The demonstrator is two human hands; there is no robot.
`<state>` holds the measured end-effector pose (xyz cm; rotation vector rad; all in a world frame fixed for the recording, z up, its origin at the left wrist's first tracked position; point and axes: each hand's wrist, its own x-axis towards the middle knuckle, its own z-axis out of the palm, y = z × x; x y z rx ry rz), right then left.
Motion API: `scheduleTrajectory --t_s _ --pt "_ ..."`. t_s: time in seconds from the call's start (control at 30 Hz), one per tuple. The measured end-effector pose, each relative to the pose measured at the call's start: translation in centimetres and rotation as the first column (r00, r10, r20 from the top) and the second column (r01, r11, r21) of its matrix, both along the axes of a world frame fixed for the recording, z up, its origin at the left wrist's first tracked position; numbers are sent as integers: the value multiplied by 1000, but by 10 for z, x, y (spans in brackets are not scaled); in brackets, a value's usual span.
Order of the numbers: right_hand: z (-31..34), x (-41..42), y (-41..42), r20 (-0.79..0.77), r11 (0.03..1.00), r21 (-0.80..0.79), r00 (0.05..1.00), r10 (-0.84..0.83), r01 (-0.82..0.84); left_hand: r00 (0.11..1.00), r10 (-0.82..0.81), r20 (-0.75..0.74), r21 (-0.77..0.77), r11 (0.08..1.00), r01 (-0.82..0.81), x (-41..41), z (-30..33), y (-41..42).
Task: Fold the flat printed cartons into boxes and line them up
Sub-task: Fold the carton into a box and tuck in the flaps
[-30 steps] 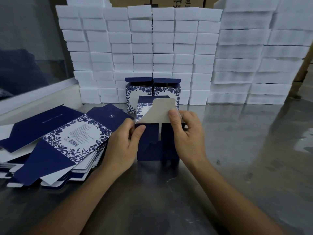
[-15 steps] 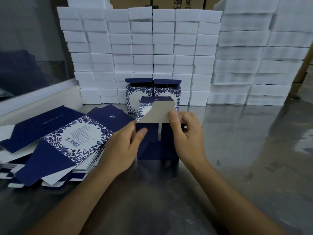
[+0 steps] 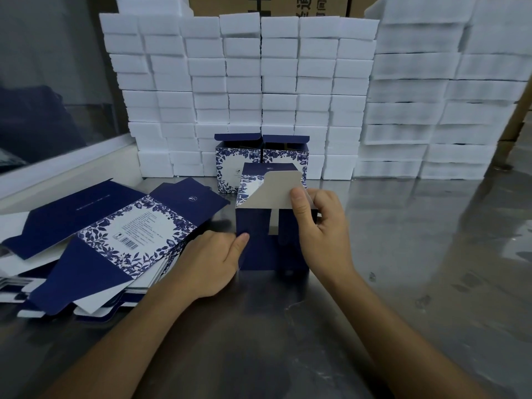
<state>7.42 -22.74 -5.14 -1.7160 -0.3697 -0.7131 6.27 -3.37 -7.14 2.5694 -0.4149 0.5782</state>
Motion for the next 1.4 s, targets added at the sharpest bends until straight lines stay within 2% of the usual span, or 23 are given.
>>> scheduleTrajectory --t_s 0.1,0.3,0.47,0.53,0.6,0.67,0.73,0.8,0.87,0.93,1.03,1.17,1.27,1.4 --pt "0 0 -1 -4 1000 6 1000 -4 4 999 4 -51 25 1000 -3 -1 1 0" --pt "-2 2 -2 9 1000 3 1000 -10 10 987 52 -150 242 970 -14 1 0 -3" --pt "-1 0 -2 28 999 41 999 23 -24 986 50 -157 237 971 -11 4 -3 1" --pt "-1 0 -3 25 994 88 997 68 -69 986 5 -167 176 984 25 5 -4 3" --pt "0 1 -4 -6 979 160 992 127 -125 988 -38 -153 53 997 47 4 -6 3" --pt "0 0 -6 -32 969 190 986 166 -157 993 -74 -92 -142 988 61 2 -7 2" --pt "-1 0 -6 -44 967 185 981 188 -177 995 -94 18 -352 931 95 -1 -6 -2" --pt "-3 2 -6 -41 974 155 984 175 -167 990 -80 119 -498 858 129 -4 -3 -7" --pt "-5 4 -6 -24 985 109 990 136 -132 975 -20 223 -553 821 143 -6 0 -12" --pt "-6 5 -3 -8 994 53 995 97 -97 948 49 314 -516 847 127 -7 4 -17" --pt "-9 3 1 50 998 -58 999 22 -19 914 83 398 -381 921 83 -7 8 -24" --pt "-11 -4 9 260 920 -305 951 -170 248 883 114 455 -357 932 64 -8 8 -29" --pt "-10 -12 20 252 859 -425 949 -191 285 866 147 478 -371 927 48 -10 10 -30" --pt "-8 -16 28 223 829 -459 945 -240 319 862 168 478 -347 938 10 -11 11 -34"
